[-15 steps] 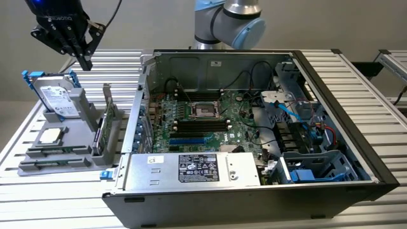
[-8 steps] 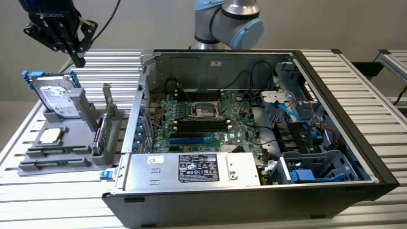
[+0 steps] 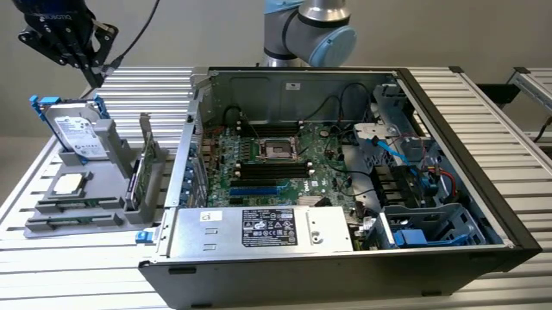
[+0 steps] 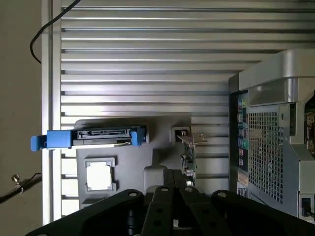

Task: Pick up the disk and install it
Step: 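Reach for the disk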

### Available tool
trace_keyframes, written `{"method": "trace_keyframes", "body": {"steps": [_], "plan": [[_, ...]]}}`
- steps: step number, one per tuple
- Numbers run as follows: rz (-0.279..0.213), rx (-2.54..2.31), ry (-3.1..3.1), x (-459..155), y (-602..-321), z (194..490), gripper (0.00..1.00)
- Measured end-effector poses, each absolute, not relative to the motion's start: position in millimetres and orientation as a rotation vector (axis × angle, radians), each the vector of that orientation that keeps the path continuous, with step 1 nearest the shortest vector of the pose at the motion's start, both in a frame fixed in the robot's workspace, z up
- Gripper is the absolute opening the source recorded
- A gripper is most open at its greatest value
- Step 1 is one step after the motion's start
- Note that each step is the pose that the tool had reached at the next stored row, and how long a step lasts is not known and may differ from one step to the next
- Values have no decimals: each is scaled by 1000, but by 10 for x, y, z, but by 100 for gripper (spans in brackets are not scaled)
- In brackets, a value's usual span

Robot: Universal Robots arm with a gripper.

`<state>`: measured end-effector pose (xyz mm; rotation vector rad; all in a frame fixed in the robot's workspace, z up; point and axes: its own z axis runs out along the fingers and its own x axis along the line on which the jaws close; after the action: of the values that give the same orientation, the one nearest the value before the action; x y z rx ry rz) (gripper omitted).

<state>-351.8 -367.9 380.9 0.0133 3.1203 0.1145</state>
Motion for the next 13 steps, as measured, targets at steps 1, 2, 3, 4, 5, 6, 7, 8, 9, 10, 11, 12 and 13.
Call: {"method": "trace_keyframes", "body": {"steps": [1, 2, 3, 4, 5, 6, 7, 8, 9, 10, 11, 12, 13], "plan": [[116, 13, 3120, -3550, -3667, 3808, 11], [118, 14, 3120, -3580, -3656, 3807, 11], [120, 13, 3120, -3607, -3647, 3806, 11], [123, 13, 3120, -3633, -3639, 3805, 11], [126, 13, 3120, -3659, -3631, 3804, 11], [130, 13, 3120, -3687, -3624, 3801, 11], [135, 13, 3120, -3711, -3618, 3799, 11], [140, 13, 3119, -3735, -3613, 3797, 11], [144, 13, 3119, -3758, -3607, 3795, 11], [150, 13, 3119, -3782, -3602, 3793, 11], [156, 13, 3119, -3804, -3597, 3791, 11], [161, 13, 3118, -3828, -3592, 3789, 11], [167, 12, 3118, -3851, -3588, 3787, 11]]}}
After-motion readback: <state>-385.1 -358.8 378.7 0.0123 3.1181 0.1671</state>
